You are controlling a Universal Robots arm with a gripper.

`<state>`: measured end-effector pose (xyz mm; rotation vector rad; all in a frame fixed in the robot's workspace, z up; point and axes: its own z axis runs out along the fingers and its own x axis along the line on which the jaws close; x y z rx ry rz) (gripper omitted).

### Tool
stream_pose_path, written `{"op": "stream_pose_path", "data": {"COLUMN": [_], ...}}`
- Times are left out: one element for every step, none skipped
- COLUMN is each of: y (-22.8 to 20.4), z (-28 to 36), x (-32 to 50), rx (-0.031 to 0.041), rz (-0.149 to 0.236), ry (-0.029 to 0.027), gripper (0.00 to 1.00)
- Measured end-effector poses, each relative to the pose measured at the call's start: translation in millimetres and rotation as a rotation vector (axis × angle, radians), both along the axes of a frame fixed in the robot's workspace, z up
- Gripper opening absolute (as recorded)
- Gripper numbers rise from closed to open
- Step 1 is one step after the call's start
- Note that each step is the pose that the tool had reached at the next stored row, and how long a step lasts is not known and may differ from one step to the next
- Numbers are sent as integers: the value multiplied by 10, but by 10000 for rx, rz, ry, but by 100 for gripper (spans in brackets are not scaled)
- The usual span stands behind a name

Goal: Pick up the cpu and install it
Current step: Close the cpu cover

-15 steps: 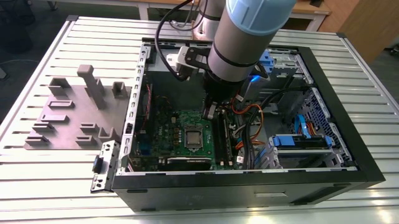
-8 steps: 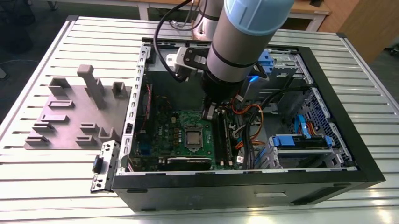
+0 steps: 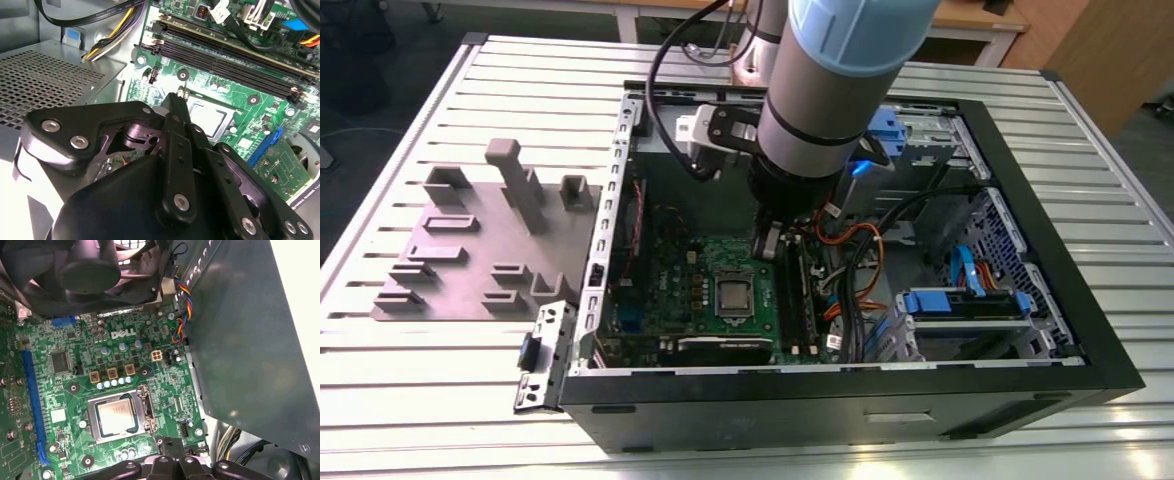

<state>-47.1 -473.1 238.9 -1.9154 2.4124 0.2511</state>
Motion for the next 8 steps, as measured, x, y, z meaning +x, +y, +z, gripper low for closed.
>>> {"op": "stream_pose_path", "data": {"y": [-3, -5, -9, -16, -21, -27, -32, -39], "z": [0, 0, 0, 0, 0, 0, 0, 0], "x": [-5, -10, -17, -25, -30, -33, -35, -37], "rx": [0, 0, -1, 0, -1, -7, -22, -49], "rz": [33, 66, 96, 124, 148, 172, 193, 208], "ry": [-20, -38, -53, -65, -70, -72, -72, -71], "gripper": [11, 11, 11, 11, 11, 11, 11, 11]}}
